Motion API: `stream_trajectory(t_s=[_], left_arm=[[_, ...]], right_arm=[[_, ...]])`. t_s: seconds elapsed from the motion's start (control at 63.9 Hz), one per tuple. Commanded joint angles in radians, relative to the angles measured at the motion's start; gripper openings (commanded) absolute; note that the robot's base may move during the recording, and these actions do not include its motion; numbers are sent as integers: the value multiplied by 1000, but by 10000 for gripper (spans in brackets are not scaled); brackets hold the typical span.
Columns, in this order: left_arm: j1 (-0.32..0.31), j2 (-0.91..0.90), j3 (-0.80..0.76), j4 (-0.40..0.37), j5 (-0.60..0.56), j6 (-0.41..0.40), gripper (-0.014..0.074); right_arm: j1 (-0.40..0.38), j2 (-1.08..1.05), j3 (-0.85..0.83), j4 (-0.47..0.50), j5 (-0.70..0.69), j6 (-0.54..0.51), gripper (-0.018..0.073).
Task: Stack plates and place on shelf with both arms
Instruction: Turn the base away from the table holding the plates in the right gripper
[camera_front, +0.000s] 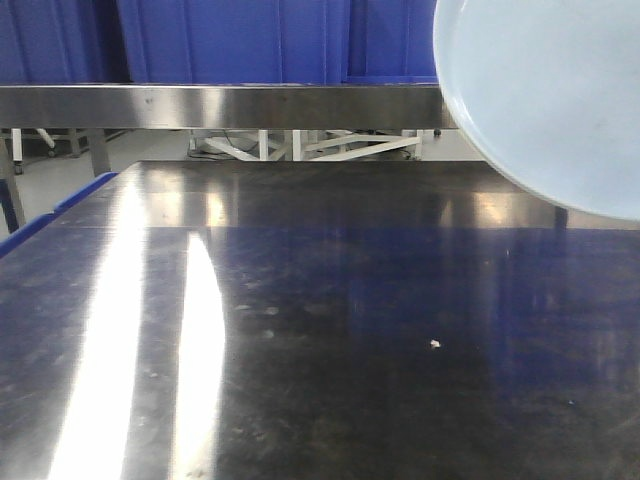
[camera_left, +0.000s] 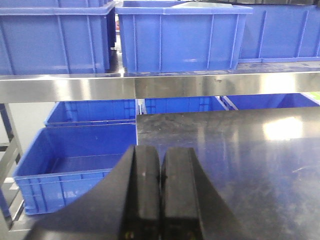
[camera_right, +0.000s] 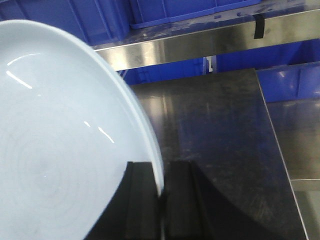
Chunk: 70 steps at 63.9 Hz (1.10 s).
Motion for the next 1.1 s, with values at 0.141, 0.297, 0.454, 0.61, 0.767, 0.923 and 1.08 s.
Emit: stream_trajectory(t_s=[0.141, 0.297, 0.454, 0.61, 0.767, 0.923, 1.08], left_arm=[[0, 4, -29, -9, -92, -5, 83], [0, 4, -29, -9, -92, -5, 83], [0, 4, -29, -9, -92, -5, 83], [0, 4, -29, -9, -92, -5, 83], [0, 4, -29, -9, -92, -5, 83], [0, 4, -29, -9, -92, -5, 83], [0, 4, -29, -9, -92, -5, 83]], right_arm=[[-5, -5, -30, 8, -94, -6, 50], [-5, -5, -30, 8, -93, -6, 50], [-5, -5, -30, 8, -93, -6, 50], [-5, -5, -30, 8, -93, -6, 50], [-5, -5, -30, 8, -93, -6, 50], [-5, -5, -30, 8, -93, -6, 50], [-5, -5, -30, 8, -93, -6, 50]])
